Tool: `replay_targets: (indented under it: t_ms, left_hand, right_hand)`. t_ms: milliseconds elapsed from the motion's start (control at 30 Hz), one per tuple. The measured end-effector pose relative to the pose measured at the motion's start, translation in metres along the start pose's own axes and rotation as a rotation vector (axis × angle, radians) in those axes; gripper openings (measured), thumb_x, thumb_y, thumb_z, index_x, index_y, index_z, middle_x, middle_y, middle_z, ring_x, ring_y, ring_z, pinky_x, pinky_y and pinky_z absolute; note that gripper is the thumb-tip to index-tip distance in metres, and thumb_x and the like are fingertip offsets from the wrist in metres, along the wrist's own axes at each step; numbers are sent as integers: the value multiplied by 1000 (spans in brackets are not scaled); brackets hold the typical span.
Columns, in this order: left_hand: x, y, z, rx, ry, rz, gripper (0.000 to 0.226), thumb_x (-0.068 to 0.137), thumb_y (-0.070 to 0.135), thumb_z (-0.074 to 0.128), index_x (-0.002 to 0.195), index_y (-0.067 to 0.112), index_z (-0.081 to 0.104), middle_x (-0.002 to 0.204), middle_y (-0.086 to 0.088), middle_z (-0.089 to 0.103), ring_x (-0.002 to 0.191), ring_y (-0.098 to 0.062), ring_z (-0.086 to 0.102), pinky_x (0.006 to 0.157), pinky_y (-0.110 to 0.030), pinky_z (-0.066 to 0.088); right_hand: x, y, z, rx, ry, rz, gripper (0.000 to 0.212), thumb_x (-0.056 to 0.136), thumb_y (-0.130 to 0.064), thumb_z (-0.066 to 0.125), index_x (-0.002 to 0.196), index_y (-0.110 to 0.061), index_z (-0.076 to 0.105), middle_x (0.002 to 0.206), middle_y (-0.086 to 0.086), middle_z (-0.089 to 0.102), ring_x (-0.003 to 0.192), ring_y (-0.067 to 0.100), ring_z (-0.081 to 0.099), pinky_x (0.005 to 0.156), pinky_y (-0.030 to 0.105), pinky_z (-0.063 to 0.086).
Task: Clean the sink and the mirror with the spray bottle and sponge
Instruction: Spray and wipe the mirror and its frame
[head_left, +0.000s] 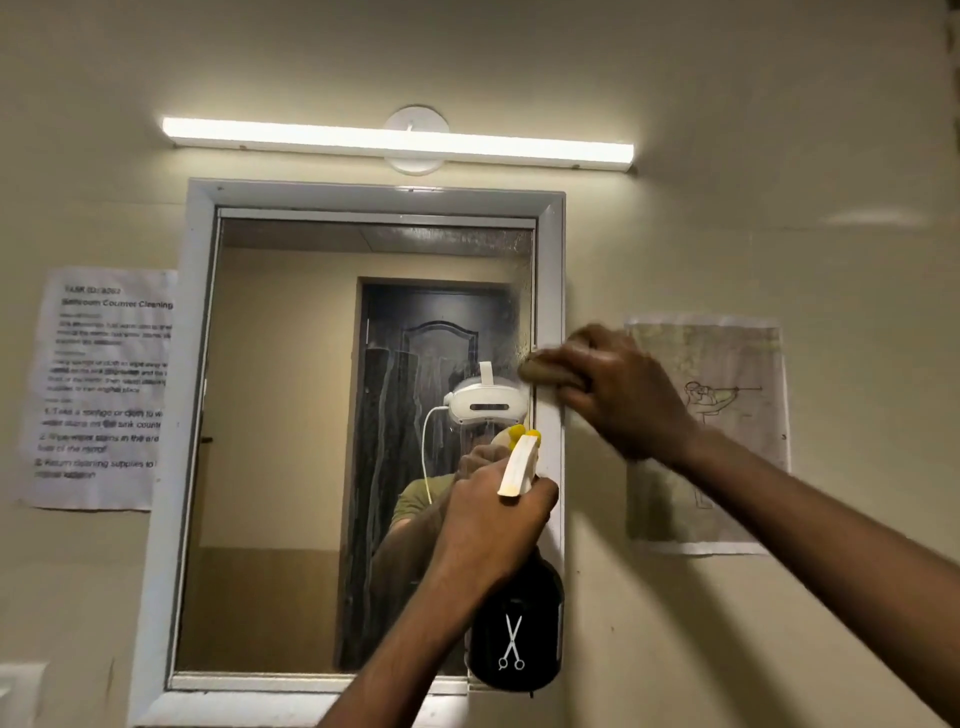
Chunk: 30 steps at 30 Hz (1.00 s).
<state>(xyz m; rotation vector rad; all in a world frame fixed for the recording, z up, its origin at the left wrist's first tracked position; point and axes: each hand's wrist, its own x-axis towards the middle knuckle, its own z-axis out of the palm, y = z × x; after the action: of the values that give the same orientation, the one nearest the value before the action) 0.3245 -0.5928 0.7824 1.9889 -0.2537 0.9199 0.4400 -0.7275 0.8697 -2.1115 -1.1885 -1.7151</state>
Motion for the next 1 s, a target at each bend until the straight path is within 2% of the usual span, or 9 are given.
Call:
replay_targets:
  t_ms: [100, 200, 300, 433, 533, 667, 767, 900, 1000]
  left_hand:
    - [-3, 0, 1, 2, -3, -8, 28, 72, 40, 44, 75, 15, 57, 81, -15, 70, 80, -32, 66, 76, -49, 54]
    - [-7, 1, 4, -17, 24, -9, 38, 74, 36, 47, 79, 1, 62, 77, -17, 71, 76, -32, 67, 73, -49, 55]
    - [-10, 0, 7, -4, 45, -16, 29, 85, 24, 54, 78, -2, 65, 74, -17, 71, 75, -32, 67, 71, -47, 54]
    - [-12, 0, 13, 35, -7, -1, 40, 73, 37, 46, 79, 2, 65, 76, -13, 71, 77, -28, 66, 73, -44, 53]
    - [-16, -5, 17, 1, -2, -27, 40, 71, 38, 45, 82, 4, 64, 79, -12, 71, 80, -28, 67, 75, -47, 54]
    - [-23, -12, 18, -59, 53, -61, 29, 76, 33, 52, 78, 7, 64, 82, -13, 70, 81, -29, 68, 78, -49, 53]
    - [-31, -17, 17, -93, 70, -59, 27, 71, 33, 49, 75, 10, 62, 82, -16, 70, 80, -33, 66, 74, -50, 53]
    - [-40, -23, 19, -30, 91, -29, 33, 70, 33, 47, 71, 3, 62, 70, -14, 69, 71, -33, 64, 66, -50, 52]
    - [-46, -27, 21, -9, 64, -23, 35, 72, 34, 46, 76, 4, 64, 71, -13, 68, 70, -31, 63, 69, -50, 52]
  right_hand:
    - [49, 10, -7, 1, 123, 108, 33, 86, -28, 63, 119, -26, 63, 108, 9, 58, 94, 31, 54, 74, 35, 45]
    - [69, 14, -7, 11, 165, 157, 32, 87, -28, 61, 119, -25, 64, 110, 10, 58, 96, 31, 53, 77, 34, 42]
    - [41, 6, 1, 24, 158, 148, 34, 86, -26, 62, 119, -23, 63, 110, 11, 56, 94, 30, 52, 74, 35, 45]
    - [-16, -10, 12, 46, 64, 88, 39, 81, -31, 56, 119, -27, 64, 107, 9, 57, 91, 28, 54, 68, 29, 43]
    - [-12, -5, 5, 16, 8, 47, 39, 83, -28, 62, 122, -28, 62, 108, 9, 57, 94, 28, 54, 67, 34, 48]
    - [18, -2, 2, -8, 101, 125, 35, 85, -24, 65, 120, -26, 64, 110, 10, 57, 96, 28, 52, 70, 30, 42]
    - [-8, -15, 17, 16, 129, 151, 34, 84, -26, 66, 118, -23, 63, 107, 10, 56, 92, 27, 53, 67, 34, 49]
    - [-87, -35, 36, 57, 20, 66, 42, 79, -34, 52, 118, -27, 64, 102, 5, 55, 88, 23, 51, 64, 31, 50]
    - [-105, -39, 34, 75, -90, 24, 43, 78, -39, 50, 117, -29, 65, 100, 3, 58, 86, 23, 54, 61, 31, 50]
